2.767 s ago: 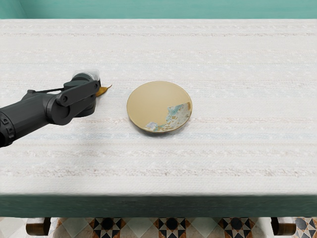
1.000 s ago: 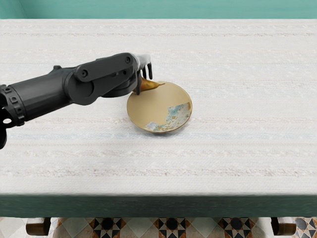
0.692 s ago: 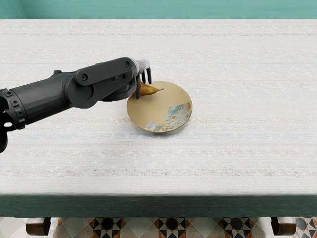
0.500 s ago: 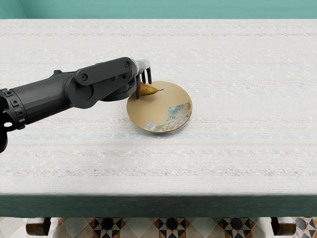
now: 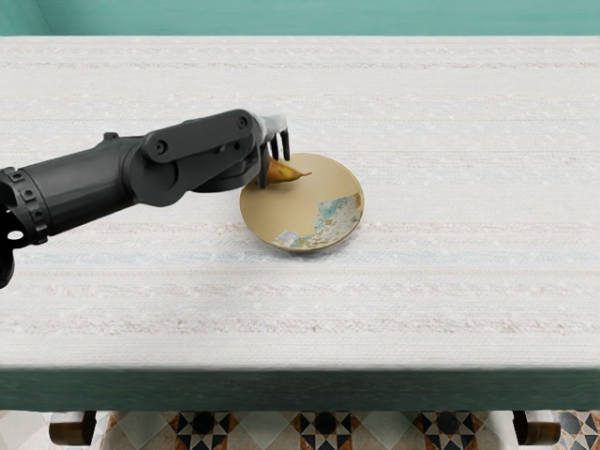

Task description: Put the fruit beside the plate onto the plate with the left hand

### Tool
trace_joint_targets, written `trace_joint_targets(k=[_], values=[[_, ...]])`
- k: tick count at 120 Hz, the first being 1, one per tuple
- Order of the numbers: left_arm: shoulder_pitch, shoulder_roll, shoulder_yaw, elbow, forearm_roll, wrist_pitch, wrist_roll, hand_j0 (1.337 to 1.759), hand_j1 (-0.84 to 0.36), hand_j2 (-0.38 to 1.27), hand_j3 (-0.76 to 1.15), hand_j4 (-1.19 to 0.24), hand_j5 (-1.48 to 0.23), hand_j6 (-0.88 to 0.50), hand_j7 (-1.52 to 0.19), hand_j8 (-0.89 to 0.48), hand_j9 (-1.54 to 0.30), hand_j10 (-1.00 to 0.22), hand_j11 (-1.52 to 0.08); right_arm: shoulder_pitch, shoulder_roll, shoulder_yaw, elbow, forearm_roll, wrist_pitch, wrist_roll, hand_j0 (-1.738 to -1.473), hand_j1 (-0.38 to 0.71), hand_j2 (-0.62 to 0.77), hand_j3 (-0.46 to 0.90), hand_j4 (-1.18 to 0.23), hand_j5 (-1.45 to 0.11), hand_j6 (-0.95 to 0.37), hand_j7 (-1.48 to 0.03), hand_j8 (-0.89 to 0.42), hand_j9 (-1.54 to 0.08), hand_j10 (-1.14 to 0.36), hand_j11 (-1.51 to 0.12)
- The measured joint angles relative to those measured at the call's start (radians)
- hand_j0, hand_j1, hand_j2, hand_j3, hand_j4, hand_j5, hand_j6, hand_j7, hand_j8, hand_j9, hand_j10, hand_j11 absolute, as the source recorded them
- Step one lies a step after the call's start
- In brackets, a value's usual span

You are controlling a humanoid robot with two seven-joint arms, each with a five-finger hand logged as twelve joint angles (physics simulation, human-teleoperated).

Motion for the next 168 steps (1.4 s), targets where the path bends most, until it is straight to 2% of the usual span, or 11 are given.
trace_joint_targets(k=[21, 46, 69, 89, 105, 116, 126, 134, 151, 168], values=[[-0.008, 0.0, 0.001, -0.074, 0.007, 0.004, 0.0, 1.658, -0.32, 0.38, 0.0, -0.6, -0.8, -0.49, -0.8, -0.46, -0.79, -0.56, -0.79, 0.0, 0.0, 0.0, 0.0, 0.0, 0.0, 0.0, -1.658, -0.35, 0.0, 0.0, 0.0, 0.0, 0.0, 0.0, 0.0, 0.0, 0.0, 0.0], [-0.006, 0.0, 0.0, -0.097, 0.01, 0.005, 0.0, 1.658, -0.31, 0.34, 0.0, -0.59, -0.8, -0.49, -0.8, -0.47, -0.78, -0.55, -0.78, 0.0, 0.0, 0.0, 0.0, 0.0, 0.0, 0.0, -1.658, -0.35, 0.0, 0.0, 0.0, 0.0, 0.0, 0.0, 0.0, 0.0, 0.0, 0.0], [-0.006, 0.0, -0.004, -0.1, 0.008, 0.006, 0.0, 1.658, -0.05, 0.16, 0.0, -0.35, -0.47, -0.31, -0.47, -0.3, -0.46, -0.34, -0.46, 0.0, 0.0, 0.0, 0.0, 0.0, 0.0, 0.0, -1.658, -0.35, 0.0, 0.0, 0.0, 0.0, 0.0, 0.0, 0.0, 0.0, 0.0, 0.0], [-0.02, 0.003, -0.008, -0.116, 0.003, 0.002, 0.0, 1.658, 0.07, 0.09, 0.0, -0.24, -0.32, -0.22, -0.32, -0.22, -0.31, -0.23, -0.31, 0.0, 0.0, 0.0, 0.0, 0.0, 0.0, 0.0, -1.658, -0.35, 0.0, 0.0, 0.0, 0.0, 0.0, 0.0, 0.0, 0.0, 0.0, 0.0], [-0.03, 0.132, -0.048, -0.223, -0.013, -0.033, 0.0, 1.658, 0.12, 0.06, 0.0, -0.2, -0.26, -0.19, -0.26, -0.19, -0.26, -0.19, -0.26, 0.0, 0.0, 0.0, 0.0, 0.0, 0.0, 0.0, -1.658, -0.35, 0.0, 0.0, 0.0, 0.0, 0.0, 0.0, 0.0, 0.0, 0.0, 0.0], [-0.023, 0.258, -0.119, -0.326, -0.057, -0.106, 0.0, 1.658, 0.14, 0.05, 0.0, -0.18, -0.23, -0.17, -0.23, -0.17, -0.23, -0.17, -0.23, 0.0, 0.0, 0.0, 0.0, 0.0, 0.0, 0.0, -1.658, -0.35, 0.0, 0.0, 0.0, 0.0, 0.0, 0.0, 0.0, 0.0, 0.0, 0.0], [-0.01, 0.323, -0.187, -0.395, -0.136, -0.189, 0.0, 1.658, 0.17, 0.04, 0.0, -0.16, -0.2, -0.15, -0.2, -0.15, -0.2, -0.15, -0.2, 0.0, 0.0, 0.0, 0.0, 0.0, 0.0, 0.0, -1.658, -0.35, 0.0, 0.0, 0.0, 0.0, 0.0, 0.0, 0.0, 0.0, 0.0, 0.0], [0.006, 0.367, -0.234, -0.426, -0.218, -0.257, 0.0, 1.658, 0.2, 0.03, 0.0, -0.13, -0.16, -0.12, -0.16, -0.12, -0.16, -0.12, -0.16, 0.0, 0.0, 0.0, 0.0, 0.0, 0.0, 0.0, -1.658, -0.35, 0.0, 0.0, 0.0, 0.0, 0.0, 0.0, 0.0, 0.0, 0.0, 0.0], [0.178, 0.446, -0.429, -0.462, -0.335, -0.429, 0.0, 1.658, 0.26, 0.02, 0.0, -0.08, -0.1, -0.07, -0.1, -0.07, -0.1, -0.07, -0.1, 0.0, 0.0, 0.0, 0.0, 0.0, 0.0, 0.0, -1.658, -0.35, 0.0, 0.0, 0.0, 0.0, 0.0, 0.0, 0.0, 0.0, 0.0, 0.0], [0.203, 0.605, -0.547, -0.491, -0.495, -0.489, 0.0, 1.658, 0.29, 0.01, 0.0, -0.05, -0.06, -0.05, -0.06, -0.05, -0.06, -0.05, -0.06, 0.0, 0.0, 0.0, 0.0, 0.0, 0.0, 0.0, -1.658, -0.35, 0.0, 0.0, 0.0, 0.0, 0.0, 0.0, 0.0, 0.0, 0.0, 0.0]])
